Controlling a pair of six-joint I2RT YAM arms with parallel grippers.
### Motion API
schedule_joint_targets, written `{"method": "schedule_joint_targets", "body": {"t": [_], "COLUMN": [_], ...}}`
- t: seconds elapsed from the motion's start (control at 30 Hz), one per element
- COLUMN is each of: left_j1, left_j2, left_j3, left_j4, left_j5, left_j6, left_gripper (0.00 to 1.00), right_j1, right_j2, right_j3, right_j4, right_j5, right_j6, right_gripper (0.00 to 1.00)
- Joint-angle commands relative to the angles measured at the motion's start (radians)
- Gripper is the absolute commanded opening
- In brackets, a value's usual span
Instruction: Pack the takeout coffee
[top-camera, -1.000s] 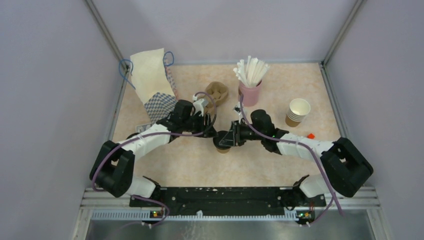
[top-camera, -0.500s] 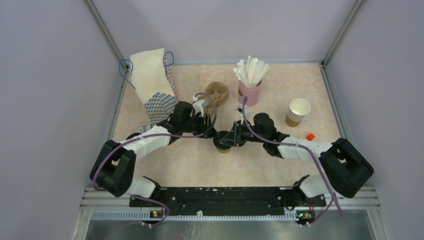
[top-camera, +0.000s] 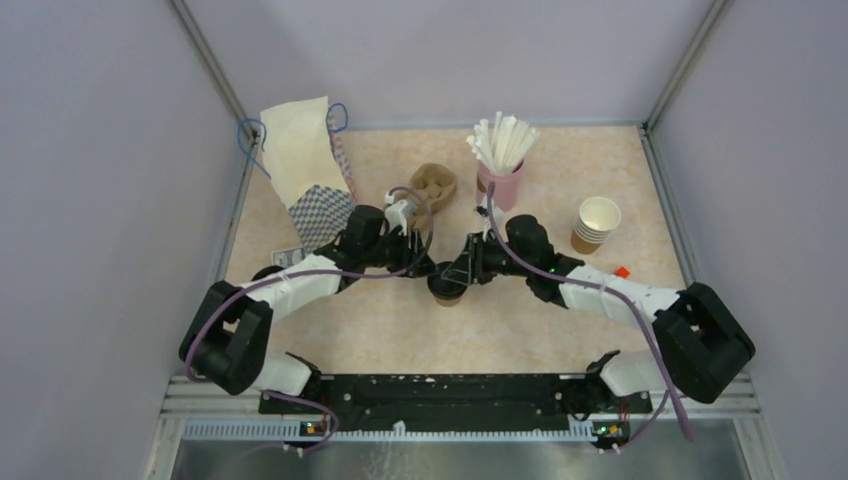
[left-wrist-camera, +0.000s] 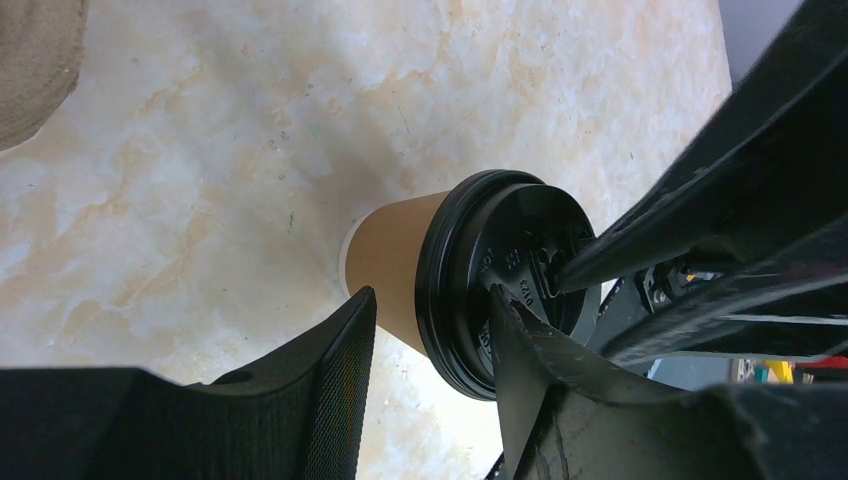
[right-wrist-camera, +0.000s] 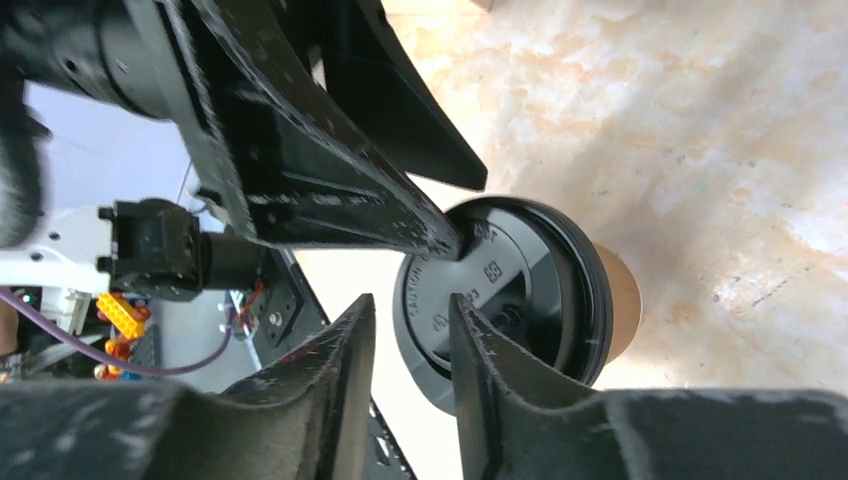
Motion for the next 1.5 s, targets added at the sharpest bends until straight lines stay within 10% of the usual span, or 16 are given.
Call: {"method": "schedule_joint_targets", "body": {"t": [0.0, 0.5, 1.47], "left_j1": [-0.024, -0.079, -0.125], "left_j2": [0.018, 0.039, 0.052], "left_j3": [-0.012, 0.020, 0.017], "left_j4": [-0.108, -0.142, -0.138], "left_j5": [-0.068, -0.150, -0.206], "left_j6": [0.028, -0.040, -0.073], "left_gripper": [0.50, 0.50, 0.50], "right_j1": [-0.016, -0.005, 0.209], "right_j2": [-0.101, -0.493, -0.193], "right_j3": [0.129, -0.169, -0.317], "right_j4": [-0.159, -0.203, 0.121], "right_j5": [0.042, 0.284, 0.462], "right_j6": [-0.011, 0.565, 0.733], "right_gripper": [0.36, 0.71, 0.50]}}
